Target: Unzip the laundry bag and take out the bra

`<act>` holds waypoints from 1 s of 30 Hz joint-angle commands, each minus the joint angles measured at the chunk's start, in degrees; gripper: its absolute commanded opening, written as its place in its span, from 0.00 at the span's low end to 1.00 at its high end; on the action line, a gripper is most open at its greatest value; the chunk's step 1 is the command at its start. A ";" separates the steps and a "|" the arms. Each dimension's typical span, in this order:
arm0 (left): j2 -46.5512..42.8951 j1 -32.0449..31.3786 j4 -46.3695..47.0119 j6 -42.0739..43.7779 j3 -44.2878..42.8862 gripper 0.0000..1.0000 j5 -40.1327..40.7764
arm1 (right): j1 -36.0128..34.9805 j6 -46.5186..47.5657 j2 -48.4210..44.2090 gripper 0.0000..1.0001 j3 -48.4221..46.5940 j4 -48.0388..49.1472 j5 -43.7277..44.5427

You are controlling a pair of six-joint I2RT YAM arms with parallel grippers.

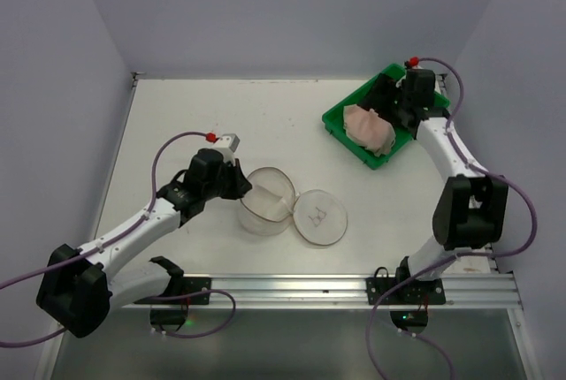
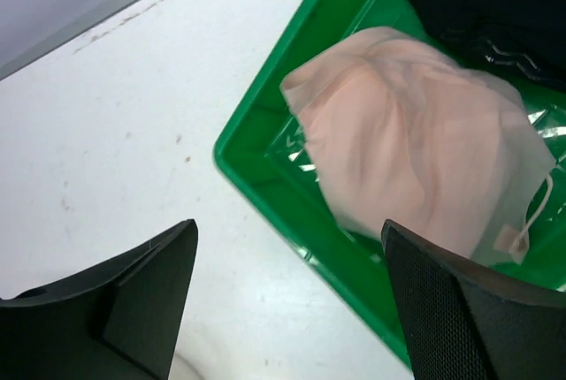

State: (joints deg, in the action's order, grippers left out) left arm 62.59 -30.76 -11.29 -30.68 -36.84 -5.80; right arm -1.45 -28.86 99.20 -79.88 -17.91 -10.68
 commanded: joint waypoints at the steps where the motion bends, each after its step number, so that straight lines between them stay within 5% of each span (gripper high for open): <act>1: 0.87 0.44 3.55 -0.87 0.54 0.00 -1.05 | -1.71 0.03 -10.23 0.87 7.61 5.51 -3.21; 9: 1.92 0.44 4.35 -1.49 1.59 0.00 1.40 | -13.12 -3.12 -27.36 0.87 30.44 9.65 -2.86; 18: 3.94 0.44 6.97 -4.03 4.66 0.00 3.34 | -19.46 -13.48 -34.94 0.86 45.84 4.73 2.66; 30: 6.85 0.62 15.68 -12.56 12.49 0.00 4.31 | -21.83 -14.29 -35.83 0.72 49.46 1.21 4.08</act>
State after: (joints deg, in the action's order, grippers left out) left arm 69.19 -30.65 -0.91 -40.36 -25.02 -2.72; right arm -22.31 -41.91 63.48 -31.40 -16.36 -7.05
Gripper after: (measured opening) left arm 0.029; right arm 0.735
